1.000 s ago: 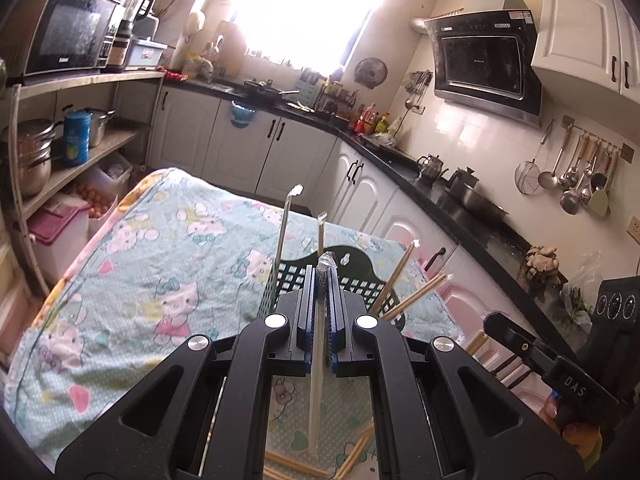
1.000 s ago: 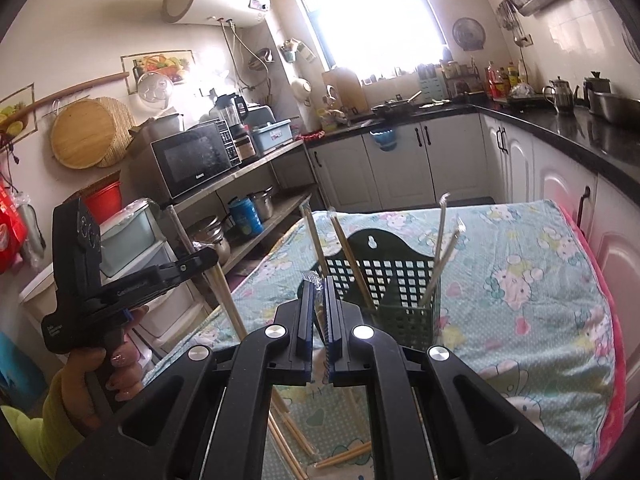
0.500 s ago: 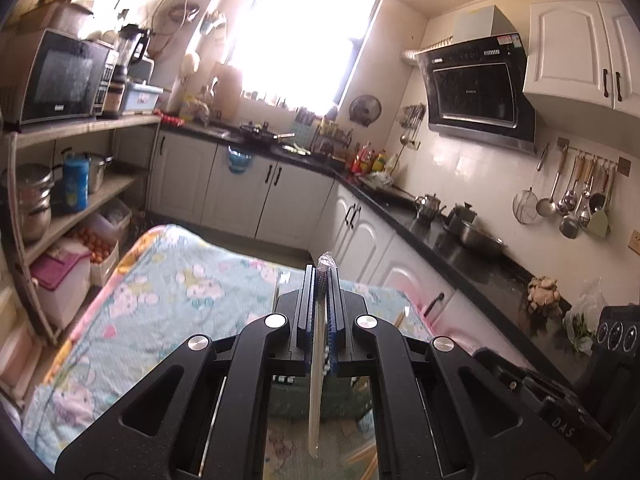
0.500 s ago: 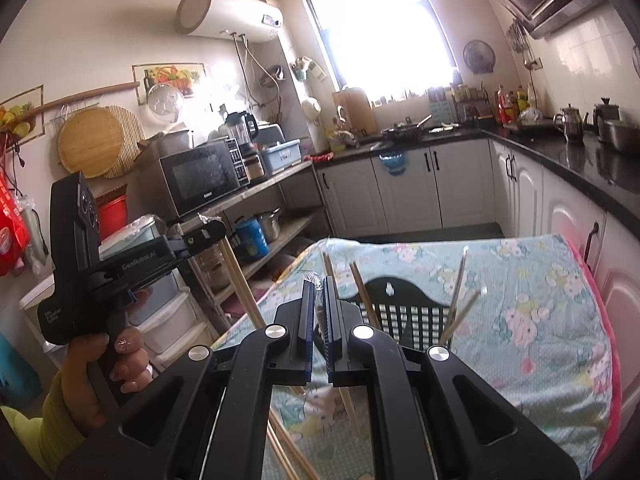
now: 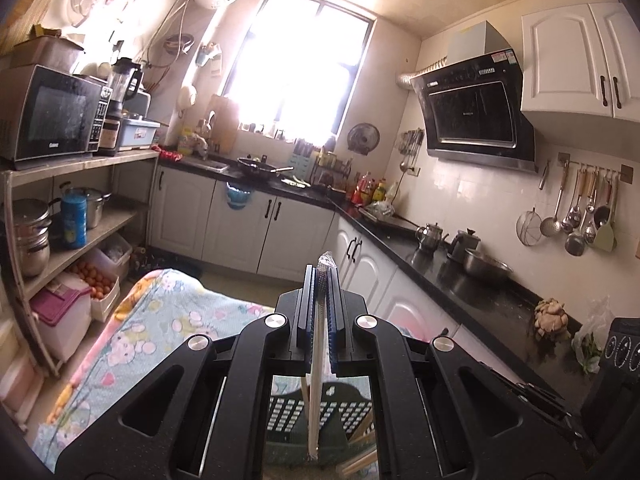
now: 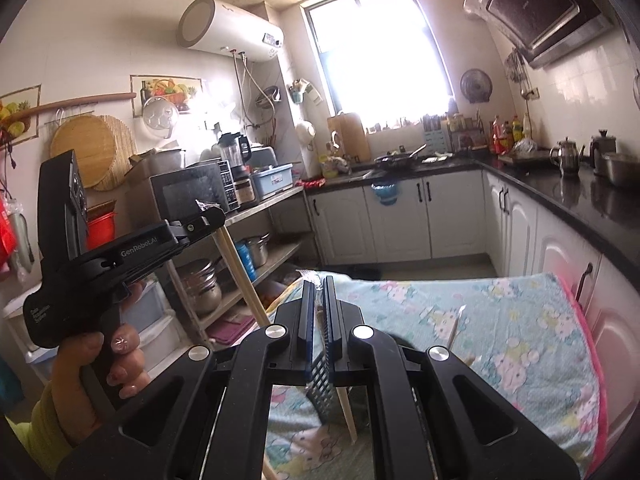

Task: Organize utensils
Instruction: 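Lift the held chopsticks upright and carry both tools over the green basket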

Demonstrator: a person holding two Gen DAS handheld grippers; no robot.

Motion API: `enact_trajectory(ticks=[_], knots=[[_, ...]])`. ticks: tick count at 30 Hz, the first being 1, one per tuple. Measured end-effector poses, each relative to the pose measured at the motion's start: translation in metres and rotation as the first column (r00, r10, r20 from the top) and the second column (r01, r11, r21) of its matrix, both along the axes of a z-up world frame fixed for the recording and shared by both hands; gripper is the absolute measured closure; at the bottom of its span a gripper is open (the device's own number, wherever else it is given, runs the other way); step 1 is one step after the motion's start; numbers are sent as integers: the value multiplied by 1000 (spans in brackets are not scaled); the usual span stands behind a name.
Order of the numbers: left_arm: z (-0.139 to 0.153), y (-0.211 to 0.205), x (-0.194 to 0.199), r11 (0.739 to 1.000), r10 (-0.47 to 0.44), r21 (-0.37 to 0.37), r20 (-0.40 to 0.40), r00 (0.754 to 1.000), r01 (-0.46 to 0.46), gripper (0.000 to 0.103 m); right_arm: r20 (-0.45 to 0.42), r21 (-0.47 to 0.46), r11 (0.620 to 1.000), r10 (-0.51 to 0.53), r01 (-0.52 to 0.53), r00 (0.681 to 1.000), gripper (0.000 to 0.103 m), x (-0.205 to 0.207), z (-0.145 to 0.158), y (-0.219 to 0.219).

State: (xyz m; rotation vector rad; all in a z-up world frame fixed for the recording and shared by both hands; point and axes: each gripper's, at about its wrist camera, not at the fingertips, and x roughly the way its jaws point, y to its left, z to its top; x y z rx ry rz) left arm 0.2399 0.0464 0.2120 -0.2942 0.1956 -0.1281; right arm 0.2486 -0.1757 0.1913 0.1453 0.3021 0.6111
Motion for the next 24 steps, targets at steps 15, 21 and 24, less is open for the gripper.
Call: enact_trajectory(ticks=[15,21,24], knots=[[-15,-9,22,996,40,76,57,998,-45,102,82,16,999,-36,35,996,98,31,6,7],[-33,-4,35,997,46,57,36,998,-48,102,81,22,998,-54,52,995,98,44,-3,9],[-44,0,41,998,43,39,21,999,-44,102,78,25,998,-64,62,995,98,51,-9,8]])
